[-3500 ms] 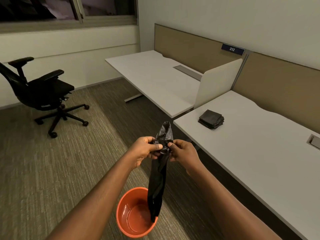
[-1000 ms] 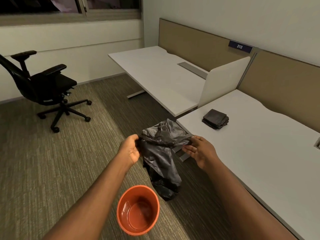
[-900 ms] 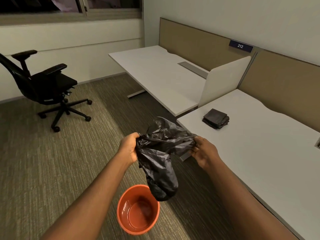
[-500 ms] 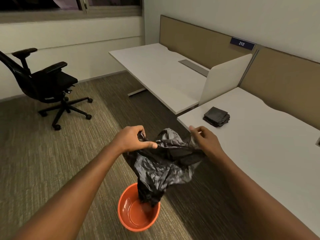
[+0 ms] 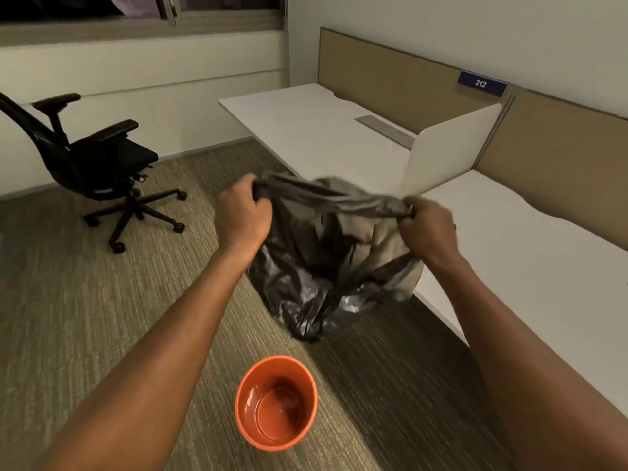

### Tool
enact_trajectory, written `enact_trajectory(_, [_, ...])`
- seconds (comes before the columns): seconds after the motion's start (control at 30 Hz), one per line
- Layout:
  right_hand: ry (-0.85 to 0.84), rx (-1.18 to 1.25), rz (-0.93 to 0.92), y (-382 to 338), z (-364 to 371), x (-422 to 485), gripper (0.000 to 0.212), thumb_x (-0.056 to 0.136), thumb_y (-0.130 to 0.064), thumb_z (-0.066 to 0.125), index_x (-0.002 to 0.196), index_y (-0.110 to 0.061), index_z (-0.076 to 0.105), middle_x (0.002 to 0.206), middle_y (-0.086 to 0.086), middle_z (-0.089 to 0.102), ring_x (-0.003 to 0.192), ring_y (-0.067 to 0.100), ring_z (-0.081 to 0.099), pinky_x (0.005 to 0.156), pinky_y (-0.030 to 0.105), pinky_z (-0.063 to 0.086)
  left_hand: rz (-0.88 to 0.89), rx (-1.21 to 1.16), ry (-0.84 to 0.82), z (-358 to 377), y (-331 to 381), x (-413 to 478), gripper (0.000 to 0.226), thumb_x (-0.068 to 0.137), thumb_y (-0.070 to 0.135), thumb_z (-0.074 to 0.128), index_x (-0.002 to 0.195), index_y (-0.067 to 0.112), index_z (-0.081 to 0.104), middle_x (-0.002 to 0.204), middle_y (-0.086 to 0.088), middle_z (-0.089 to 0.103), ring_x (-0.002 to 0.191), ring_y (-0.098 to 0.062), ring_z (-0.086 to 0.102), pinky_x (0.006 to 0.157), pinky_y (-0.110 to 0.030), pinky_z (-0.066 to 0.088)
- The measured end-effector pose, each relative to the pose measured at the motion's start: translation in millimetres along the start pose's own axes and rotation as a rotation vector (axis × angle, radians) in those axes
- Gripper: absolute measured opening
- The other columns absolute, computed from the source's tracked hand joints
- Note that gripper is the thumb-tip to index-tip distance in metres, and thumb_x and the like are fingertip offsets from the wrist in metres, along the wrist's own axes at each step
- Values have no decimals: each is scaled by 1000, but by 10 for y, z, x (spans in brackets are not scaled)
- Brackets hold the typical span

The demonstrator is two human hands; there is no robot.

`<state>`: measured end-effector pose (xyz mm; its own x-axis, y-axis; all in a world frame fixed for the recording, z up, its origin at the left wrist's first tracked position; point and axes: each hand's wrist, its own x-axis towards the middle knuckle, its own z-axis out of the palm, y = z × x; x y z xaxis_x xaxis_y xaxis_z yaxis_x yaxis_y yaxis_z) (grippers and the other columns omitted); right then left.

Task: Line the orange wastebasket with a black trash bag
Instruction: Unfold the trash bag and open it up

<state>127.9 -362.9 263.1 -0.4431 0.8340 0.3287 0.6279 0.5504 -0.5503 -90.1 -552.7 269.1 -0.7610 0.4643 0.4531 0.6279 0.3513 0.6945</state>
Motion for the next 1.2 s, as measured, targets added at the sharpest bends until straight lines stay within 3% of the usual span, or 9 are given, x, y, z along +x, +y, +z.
enact_trajectory(0.13, [395,435,-193,-326,-179,-243,46,71,-23,46,115,-27,59,68,-22,62,62,-6,58,54,8,37,368,-345,301,-84,188,-116,18,93,9,48,105,12,61,75,9,61,63,-13,59,53,-28,43])
enact_trajectory(0.27, [-163,34,-173,-22,311,-656,61,83,-28,63,140,-35,44,108,8,73,96,28,68,74,35,51,223,-21,-160,330,-404,-559,32,95,21,60,127,16,61,87,-7,74,76,-29,71,58,-38,54])
enact_trajectory(0.37, [-606,-360,-67,420,703,-855,26,89,-31,64,113,-22,65,111,5,70,98,27,68,70,31,49,19,483,-734,579,-959,-924,31,92,28,60,116,11,69,107,-18,75,99,-39,71,77,-42,57])
enact_trajectory(0.43, [-726,-466,30,574,783,-867,18,90,-28,60,104,-17,65,108,5,69,91,25,67,68,32,51,-84,498,-839,598,-1143,-1042,29,90,27,62,110,8,71,107,-19,75,100,-36,70,78,-39,55])
enact_trajectory(0.57, [-632,-296,87,511,649,-494,29,90,-16,53,114,-21,68,110,5,70,86,20,60,75,32,52,-196,332,-654,519,-996,-739,19,91,17,55,97,10,71,97,-17,75,95,-36,70,78,-38,55])
enact_trajectory(0.7, [-89,71,85,59,264,-60,39,85,-8,45,114,-14,70,106,12,73,96,33,64,75,31,47,-209,14,-158,273,-442,-227,28,99,20,46,109,5,68,99,-14,73,94,-38,69,78,-42,58])
enact_trajectory(0.87, [298,410,-152,-309,49,-298,45,79,-20,47,123,-25,53,87,1,69,75,20,60,58,25,32,176,-302,227,17,-39,-252,26,100,25,42,110,14,62,84,11,63,69,-5,60,59,-30,45])
enact_trajectory(1.03, [-403,-126,-132,294,654,-964,46,94,-34,54,138,-37,43,123,5,68,106,29,66,82,34,51,47,102,-308,385,-807,-976,46,92,34,49,129,10,62,96,-20,75,86,-43,71,63,-47,53])
enact_trajectory(1.2, [-723,-233,125,844,902,-1157,22,86,-18,54,97,-31,68,86,-6,65,82,15,64,61,29,47,-371,111,-652,541,-1403,-1443,23,94,16,62,111,5,73,112,-23,75,108,-36,70,79,-37,52])
